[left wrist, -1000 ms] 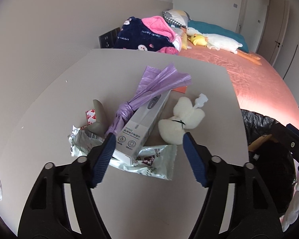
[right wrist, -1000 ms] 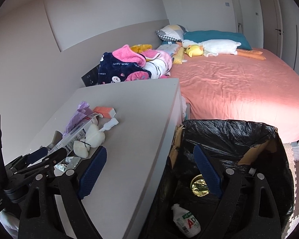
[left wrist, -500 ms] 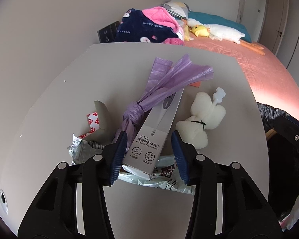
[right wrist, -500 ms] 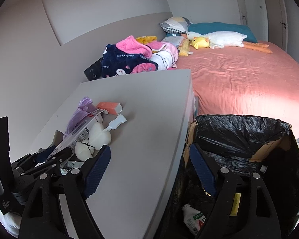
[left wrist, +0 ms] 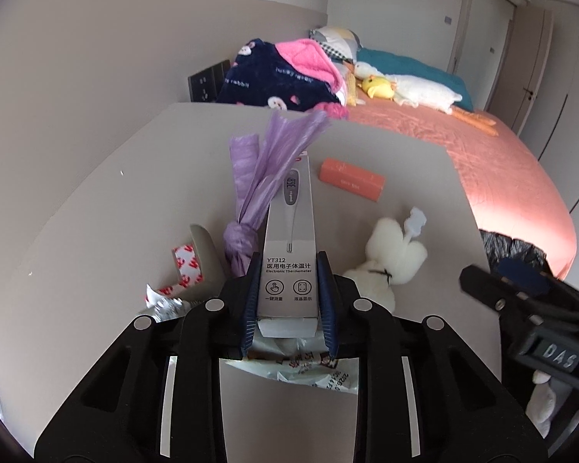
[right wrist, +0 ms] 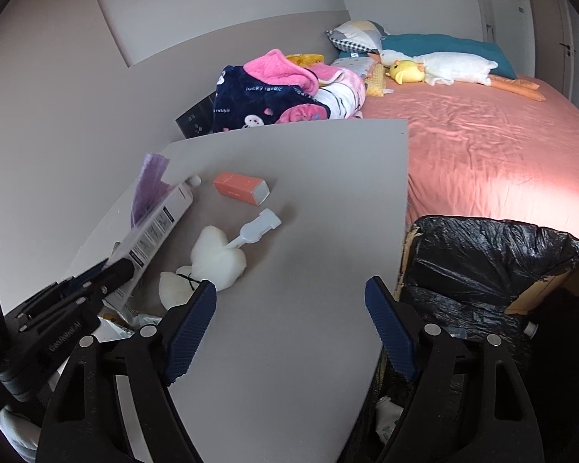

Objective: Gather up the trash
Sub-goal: 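Grasp the white thermometer box with the left tool while the right tool grasps the white cotton pad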

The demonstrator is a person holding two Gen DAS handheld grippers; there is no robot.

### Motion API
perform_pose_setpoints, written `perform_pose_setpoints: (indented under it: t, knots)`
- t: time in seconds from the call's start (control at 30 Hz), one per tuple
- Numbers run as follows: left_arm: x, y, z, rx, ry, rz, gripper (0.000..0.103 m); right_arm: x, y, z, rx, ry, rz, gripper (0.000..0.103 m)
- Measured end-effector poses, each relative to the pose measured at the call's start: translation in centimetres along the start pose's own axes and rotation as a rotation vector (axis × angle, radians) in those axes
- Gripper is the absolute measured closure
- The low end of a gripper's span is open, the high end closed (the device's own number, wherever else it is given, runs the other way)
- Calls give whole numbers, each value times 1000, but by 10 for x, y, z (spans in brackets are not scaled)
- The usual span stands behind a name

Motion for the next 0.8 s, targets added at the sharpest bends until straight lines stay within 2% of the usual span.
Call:
perform_pose_setpoints:
  t: [0.23,0.57,0.63,0.73,0.77,0.8]
  knots:
    - [-10,22,-11,-31,-14,61,76,11,3,-16,-19,15,-12,22]
    - [-21,29,-33,-73,10,90,76,42,3,-32,39,53,-82,22]
    - [-22,29,-38,-85,13,91,76,47,2,-37,42,61,-94,28]
    - [-23,27,-45,-102,18,89,76,53,0,-44,55,116,-126,51]
    - [-23,27,-46,-106,18,88,76,56,-2,-47,77,160,-153,64]
    - [-23,27,-47,-109,20,88,76,56,-3,-47,92,174,-158,69]
Point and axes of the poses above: each gripper's, at about its wrist camera, not at the fingertips, and x roughly the way its jaws point, z to its right, y to its top, the point moved 9 cm from there along x, roughly the way its jaws point, and after that the axes turned 8 degrees about x, right-handed, at the moved point
